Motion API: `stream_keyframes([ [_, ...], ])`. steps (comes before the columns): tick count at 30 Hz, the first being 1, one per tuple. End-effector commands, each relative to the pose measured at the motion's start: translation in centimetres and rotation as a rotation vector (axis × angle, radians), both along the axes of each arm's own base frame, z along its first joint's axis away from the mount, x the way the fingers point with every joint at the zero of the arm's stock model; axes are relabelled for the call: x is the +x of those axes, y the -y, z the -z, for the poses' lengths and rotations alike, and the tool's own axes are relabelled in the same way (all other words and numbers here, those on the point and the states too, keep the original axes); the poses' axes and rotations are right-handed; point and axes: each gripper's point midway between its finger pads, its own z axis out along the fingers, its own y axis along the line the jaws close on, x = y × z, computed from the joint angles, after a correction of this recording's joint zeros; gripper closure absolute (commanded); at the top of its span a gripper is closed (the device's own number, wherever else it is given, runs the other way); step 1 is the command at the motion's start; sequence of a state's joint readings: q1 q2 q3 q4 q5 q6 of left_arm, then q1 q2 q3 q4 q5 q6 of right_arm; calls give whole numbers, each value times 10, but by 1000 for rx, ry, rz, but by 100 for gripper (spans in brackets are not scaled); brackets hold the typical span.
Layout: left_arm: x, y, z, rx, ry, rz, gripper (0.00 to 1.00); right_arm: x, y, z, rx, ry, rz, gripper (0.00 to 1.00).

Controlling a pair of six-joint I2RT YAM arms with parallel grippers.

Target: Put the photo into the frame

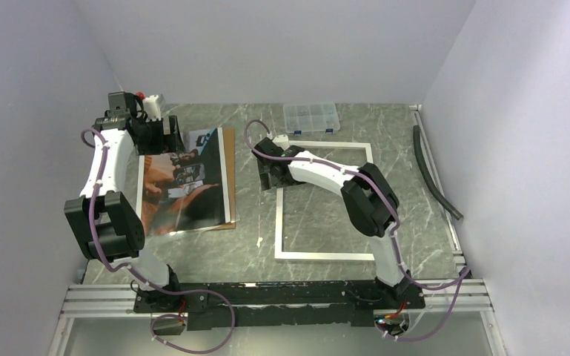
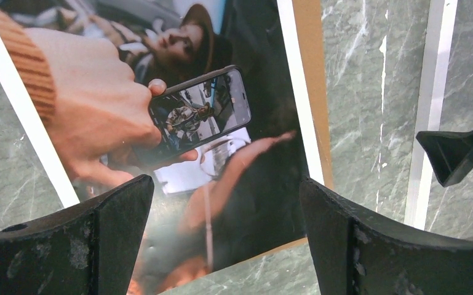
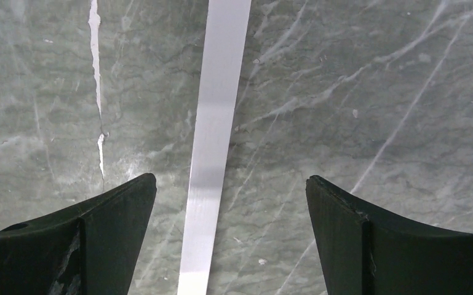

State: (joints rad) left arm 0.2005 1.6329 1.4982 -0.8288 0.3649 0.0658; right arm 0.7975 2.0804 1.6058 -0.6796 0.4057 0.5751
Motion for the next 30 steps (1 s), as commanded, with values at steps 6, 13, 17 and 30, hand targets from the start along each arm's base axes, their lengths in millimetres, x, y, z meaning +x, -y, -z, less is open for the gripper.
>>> stream_keyframes([
  [6,-11,-1,-14,37,28,23,6,4,-16,25,58,-31,19,13],
  [13,-12,1,-20,37,31,35,6,-2,-29,36,110,-53,27,34],
  [17,-12,1,-20,33,28,38,6,-7,-32,36,141,-62,60,51],
  [30,-16,9,-17,19,12,65,6,1,-70,-110,460,50,48,89],
])
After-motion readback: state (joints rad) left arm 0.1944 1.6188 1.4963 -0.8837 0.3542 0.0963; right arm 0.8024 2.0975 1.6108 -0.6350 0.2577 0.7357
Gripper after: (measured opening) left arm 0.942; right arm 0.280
